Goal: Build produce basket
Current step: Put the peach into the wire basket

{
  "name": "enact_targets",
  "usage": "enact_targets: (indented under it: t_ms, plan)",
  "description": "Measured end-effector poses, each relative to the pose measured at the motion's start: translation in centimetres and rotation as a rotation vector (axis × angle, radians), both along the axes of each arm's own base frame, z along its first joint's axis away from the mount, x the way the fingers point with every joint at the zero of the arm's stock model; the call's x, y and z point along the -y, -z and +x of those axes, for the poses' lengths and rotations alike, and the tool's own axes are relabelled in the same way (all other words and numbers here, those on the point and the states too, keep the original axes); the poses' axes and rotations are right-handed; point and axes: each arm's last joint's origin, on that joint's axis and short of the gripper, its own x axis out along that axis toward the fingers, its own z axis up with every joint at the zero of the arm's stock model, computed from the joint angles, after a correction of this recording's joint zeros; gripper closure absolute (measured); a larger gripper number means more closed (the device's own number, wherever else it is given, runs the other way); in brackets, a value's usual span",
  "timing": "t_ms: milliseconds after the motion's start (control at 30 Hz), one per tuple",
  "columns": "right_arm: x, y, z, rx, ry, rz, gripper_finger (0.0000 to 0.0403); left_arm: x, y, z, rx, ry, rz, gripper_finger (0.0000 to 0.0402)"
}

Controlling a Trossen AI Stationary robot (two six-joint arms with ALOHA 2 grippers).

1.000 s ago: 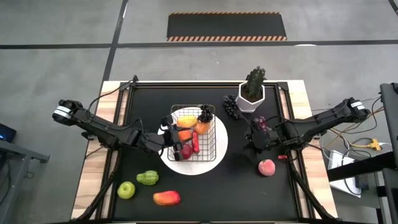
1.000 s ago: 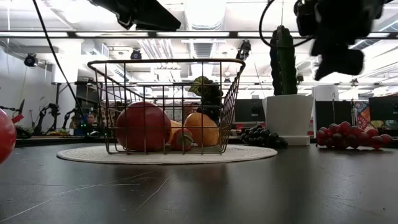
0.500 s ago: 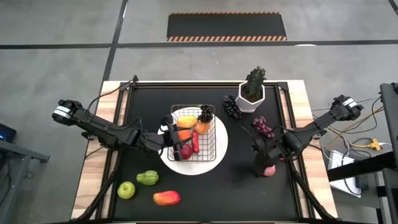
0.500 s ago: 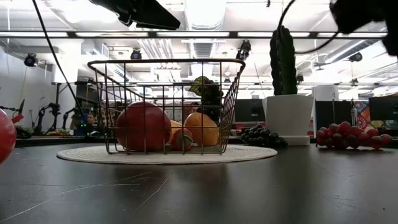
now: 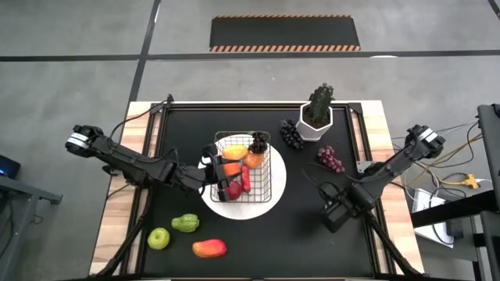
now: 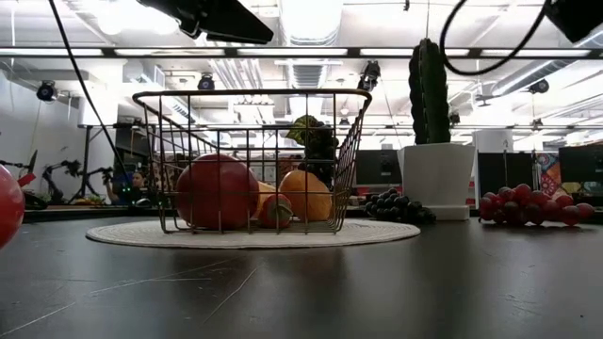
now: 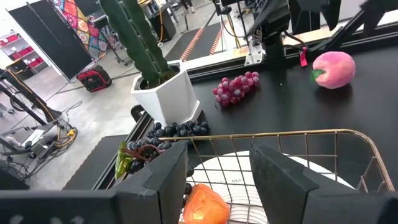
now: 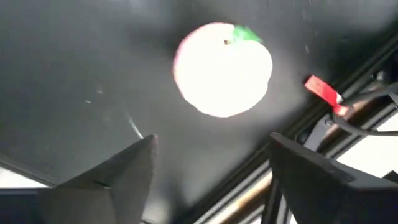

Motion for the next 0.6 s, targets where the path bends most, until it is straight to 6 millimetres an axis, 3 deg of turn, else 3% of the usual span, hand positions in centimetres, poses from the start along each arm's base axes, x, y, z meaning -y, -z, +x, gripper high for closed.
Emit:
enact_targets:
  t_ms: [200, 600]
  plan:
    - [-0.3, 2.4, -0.2, -0.063, -0.102, -0.017, 0.004, 0.0, 0.1, 0.0, -0.003, 0.001, 0.001, 0.0244]
    - [0.1, 7.0, -0.4, -0.081, -0.17, -0.078, 0.0033, 0.0, 0.2, -0.1, -0.006, 0.002, 0.002, 0.0244]
